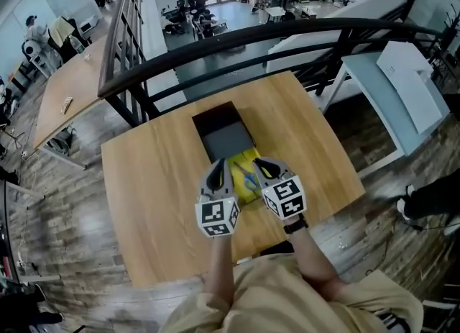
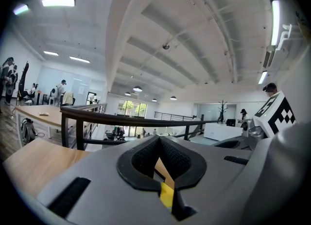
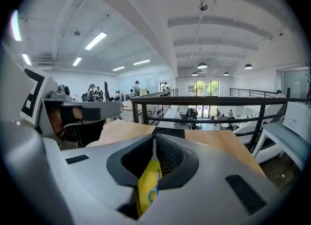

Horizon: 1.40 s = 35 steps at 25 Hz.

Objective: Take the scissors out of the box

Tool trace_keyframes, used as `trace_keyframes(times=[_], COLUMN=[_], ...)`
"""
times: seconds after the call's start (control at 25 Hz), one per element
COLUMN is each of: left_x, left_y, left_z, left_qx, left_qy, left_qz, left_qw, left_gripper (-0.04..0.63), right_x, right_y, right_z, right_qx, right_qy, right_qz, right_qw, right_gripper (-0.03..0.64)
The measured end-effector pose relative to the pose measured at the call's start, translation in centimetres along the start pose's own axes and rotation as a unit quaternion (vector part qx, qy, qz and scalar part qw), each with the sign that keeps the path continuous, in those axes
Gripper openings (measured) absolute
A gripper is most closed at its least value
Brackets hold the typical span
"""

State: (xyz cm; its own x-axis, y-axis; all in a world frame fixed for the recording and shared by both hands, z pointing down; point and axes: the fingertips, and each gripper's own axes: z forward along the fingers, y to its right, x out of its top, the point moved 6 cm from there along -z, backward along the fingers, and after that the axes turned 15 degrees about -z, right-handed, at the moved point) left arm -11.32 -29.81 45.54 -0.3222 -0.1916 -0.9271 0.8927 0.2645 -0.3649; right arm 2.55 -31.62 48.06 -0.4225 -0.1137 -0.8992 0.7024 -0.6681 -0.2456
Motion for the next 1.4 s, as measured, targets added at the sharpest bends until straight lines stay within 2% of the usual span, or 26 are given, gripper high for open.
trace_keyframes(times=[0.24,0.48,0.6,0.76,1.0,1.2,1.4], left_x=[-2.7,-4.6,-5.4,-6.3,-7.2,-7.5,-8.1], left_y=[-2.7,-4.5,-5.2,-5.9,-6.9,-8.1,-9.0], left_z=[2.1,3.7,4.3,5.2,6.0,6.4,6.4], left_qx=[0.002,-0.003,-0.005,-0.01,-0.014,-0.005,0.002], left_qy=[-0.038,-0.067,-0.078,-0.09,-0.101,-0.107,-0.111], left_qz=[-0.009,-0.018,-0.023,-0.033,-0.043,-0.054,-0.06], left_qw=[0.9992,0.9976,0.9967,0.9953,0.9939,0.9928,0.992], left_gripper=[0.012,0.012,0.012,0.012,0.012,0.012,0.012], right_x=[-2.9,-6.7,-8.6,-11.3,-14.7,-16.5,-17.8], right_y=[-0.1,-0.5,-1.0,-2.1,-4.4,-5.2,-5.3], right_z=[3.6,6.4,7.5,9.0,10.7,11.7,12.3], right_qx=[0.038,0.061,0.084,0.12,0.165,0.178,0.172], right_qy=[-0.055,-0.124,-0.148,-0.2,-0.28,-0.321,-0.342], right_qz=[-0.001,0.004,0.019,0.015,-0.005,-0.017,-0.003], right_qw=[0.998,0.99,0.985,0.972,0.946,0.93,0.924], right_gripper=[0.015,0.017,0.049,0.121,0.204,0.212,0.212])
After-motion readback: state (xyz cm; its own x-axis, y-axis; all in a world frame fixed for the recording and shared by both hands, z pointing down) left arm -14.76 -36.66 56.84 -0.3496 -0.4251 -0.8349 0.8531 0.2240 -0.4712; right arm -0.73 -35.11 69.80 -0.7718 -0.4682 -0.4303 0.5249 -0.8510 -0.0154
